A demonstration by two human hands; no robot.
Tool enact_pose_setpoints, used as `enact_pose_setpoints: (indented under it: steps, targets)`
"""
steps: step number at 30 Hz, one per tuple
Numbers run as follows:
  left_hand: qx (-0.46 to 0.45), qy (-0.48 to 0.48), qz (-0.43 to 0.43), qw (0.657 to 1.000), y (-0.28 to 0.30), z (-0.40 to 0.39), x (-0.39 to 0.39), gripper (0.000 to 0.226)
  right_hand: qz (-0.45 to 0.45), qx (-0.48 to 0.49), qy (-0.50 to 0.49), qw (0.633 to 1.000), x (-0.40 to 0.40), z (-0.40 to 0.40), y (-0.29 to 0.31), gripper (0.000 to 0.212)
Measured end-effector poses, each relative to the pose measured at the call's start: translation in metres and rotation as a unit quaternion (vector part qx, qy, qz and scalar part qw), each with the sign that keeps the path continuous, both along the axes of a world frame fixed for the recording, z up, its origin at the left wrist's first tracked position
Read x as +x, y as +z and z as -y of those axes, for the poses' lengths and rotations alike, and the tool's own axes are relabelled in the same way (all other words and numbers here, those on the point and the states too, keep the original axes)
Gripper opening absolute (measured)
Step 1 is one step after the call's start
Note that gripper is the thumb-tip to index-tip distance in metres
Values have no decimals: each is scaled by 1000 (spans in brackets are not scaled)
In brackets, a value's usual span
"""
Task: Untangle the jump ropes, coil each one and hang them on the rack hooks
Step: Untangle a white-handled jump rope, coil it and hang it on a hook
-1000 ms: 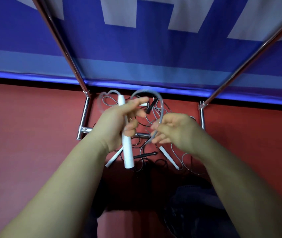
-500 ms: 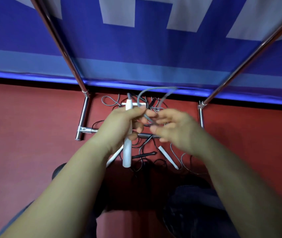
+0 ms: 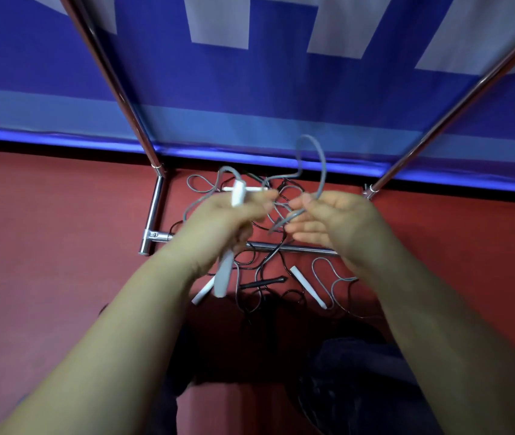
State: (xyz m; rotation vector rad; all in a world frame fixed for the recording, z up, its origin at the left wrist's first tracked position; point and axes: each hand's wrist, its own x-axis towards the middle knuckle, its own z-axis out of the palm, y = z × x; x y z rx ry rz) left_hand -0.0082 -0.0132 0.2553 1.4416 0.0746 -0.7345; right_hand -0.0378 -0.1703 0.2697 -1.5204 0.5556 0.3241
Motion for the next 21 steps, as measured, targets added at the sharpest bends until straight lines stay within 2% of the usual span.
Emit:
enact_pose_setpoints:
  steps: [3, 5, 6, 8, 10, 12, 14, 16, 17, 19, 21]
  targets:
    - [139, -110, 83, 981, 0, 4, -11, 14, -13, 202, -84, 976, 2, 5, 10, 23]
    - [160, -103, 93, 977, -4, 4, -12, 21, -6, 258, -109, 960, 3, 7, 12, 22]
    - [142, -84, 80, 983, -6, 4, -10, 24, 1, 264, -113, 958, 3, 7, 12, 21]
    - [64, -33, 33, 997, -8, 4, -6, 31, 17, 192, -81, 978, 4, 7, 9, 14]
    - [-16, 11, -12, 1000, -6, 5, -2, 29, 28, -5, 48, 998, -1, 6, 1, 15]
    - [-83, 43, -55, 994, -2, 4, 1, 25, 30, -142, 184, 972, -7, 3, -7, 16]
    - [-126, 62, -99, 985, -2, 2, 4, 25, 38, -173, 250, 952, -12, -1, -10, 12]
    - [-159, 61, -130, 977, -2, 1, 5, 27, 42, -190, 250, 948, -12, 0, -8, 6]
    - [-173, 59, -136, 974, -1, 0, 5, 28, 44, -212, 243, 946, -12, 1, -8, 10]
    - [-186, 53, -127, 973, -1, 0, 5, 27, 44, -268, 234, 933, -11, 4, -10, 22]
    - [-137, 23, -78, 987, -4, -1, 5, 29, 25, -267, 213, 940, -9, 3, -13, 25]
